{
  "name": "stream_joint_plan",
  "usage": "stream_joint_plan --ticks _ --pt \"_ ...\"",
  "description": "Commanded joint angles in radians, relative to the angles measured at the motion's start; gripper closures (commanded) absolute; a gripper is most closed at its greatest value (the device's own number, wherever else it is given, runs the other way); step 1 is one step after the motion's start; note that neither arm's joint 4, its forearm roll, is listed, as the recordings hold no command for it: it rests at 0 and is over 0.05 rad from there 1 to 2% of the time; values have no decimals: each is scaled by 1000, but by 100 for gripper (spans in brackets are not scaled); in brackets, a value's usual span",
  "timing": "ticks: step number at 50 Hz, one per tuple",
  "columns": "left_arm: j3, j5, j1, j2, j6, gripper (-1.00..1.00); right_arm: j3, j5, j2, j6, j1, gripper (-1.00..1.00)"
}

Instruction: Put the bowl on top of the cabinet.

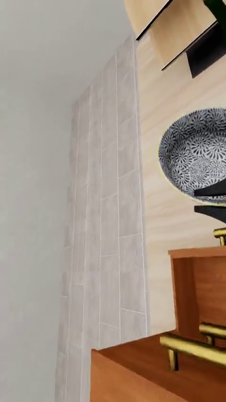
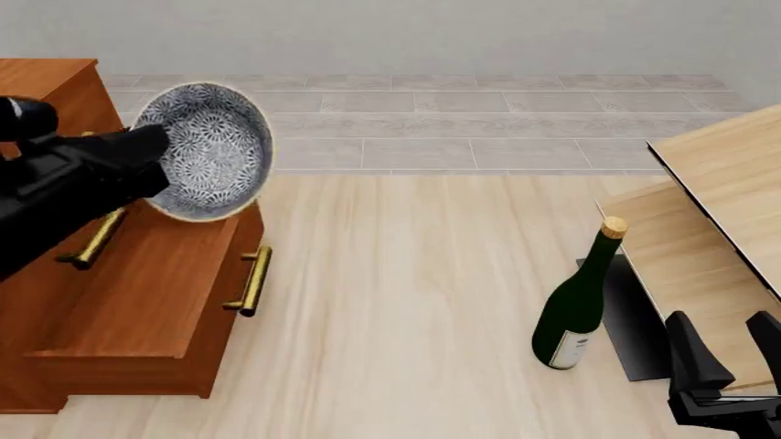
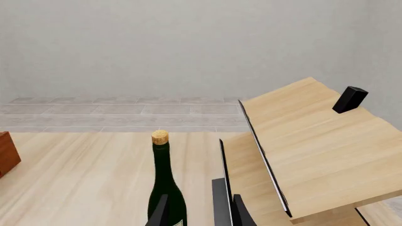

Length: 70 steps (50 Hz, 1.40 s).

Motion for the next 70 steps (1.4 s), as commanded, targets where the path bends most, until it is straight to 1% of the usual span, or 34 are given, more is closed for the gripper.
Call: stream_joint_plan --ticks 1,2,5,7,9,10,11,12,13,15,16,19,21,22,24,27,29,30,31,32,33,34,35,36,37,38,39,41,45,47,49,56,65,70 --pt "-48 30 125 -136 -16 100 0 0 0 0 0 -100" --pt "-66 47 154 -146 -36 100 0 0 0 0 0 -100" --pt "-86 57 183 -168 -24 100 0 0 0 0 0 -100" --pt "-112 67 218 -187 -34 100 0 0 1 0 0 -100" --pt "-115 66 229 -197 -39 100 0 0 -1 0 0 -100" --pt "-142 83 285 -211 -21 100 0 0 0 0 0 -100" --pt "-142 83 285 -211 -21 100 0 0 0 0 0 -100" --pt "-151 90 264 -207 -43 100 0 0 0 0 0 -100" --pt "-159 99 289 -206 -66 100 0 0 0 0 0 -100" --pt "-183 109 312 -203 -66 100 0 0 0 0 0 -100" --pt "-189 108 346 -206 -93 100 0 0 0 0 0 -100" --pt "-227 129 409 -184 -112 100 0 0 0 0 0 -100" --pt "-233 132 411 -180 -121 100 0 0 0 0 0 -100" --pt "-256 152 451 -167 -127 100 0 0 0 0 0 -100" --pt "-263 154 456 -161 -143 100 0 0 0 0 0 -100" --pt "-281 157 492 -159 -166 100 0 0 0 0 0 -100" --pt "-309 193 513 -117 -211 100 0 0 0 0 0 -100" --pt "-311 189 520 -120 -213 100 0 0 0 0 0 -100" --pt "-318 200 557 -108 -239 100 0 0 0 0 0 -100" --pt "-328 207 558 -94 -258 100 0 0 0 0 0 -100" --pt "-328 207 558 -94 -258 100 0 0 0 0 0 -100" --pt "-346 217 598 -84 -281 100 0 0 -1 0 0 -100" --pt "-347 217 598 -84 -282 100 0 0 -1 0 0 -100" --pt "-353 231 597 -63 -300 100 0 1 -1 0 0 -100" --pt "-355 225 620 -64 -305 100 0 0 0 0 0 -100" --pt "-362 247 651 -31 -342 100 0 0 0 0 0 -100" --pt "-362 247 651 -30 -342 100 0 0 0 0 0 -100" --pt "-362 243 688 -30 -361 100 0 0 0 0 0 -100" --pt "-368 260 701 -7 -395 100 0 0 0 0 0 -100" --pt "-373 260 719 -7 -395 100 0 0 0 0 0 -100" --pt "-376 269 709 0 -409 100 0 0 0 0 0 -100" --pt "-403 290 780 15 -443 100 0 0 0 0 0 -100" --pt "-416 318 798 43 -488 100 0 0 0 0 0 -100" --pt "-416 324 813 50 -496 100 0 0 1 0 0 -100"
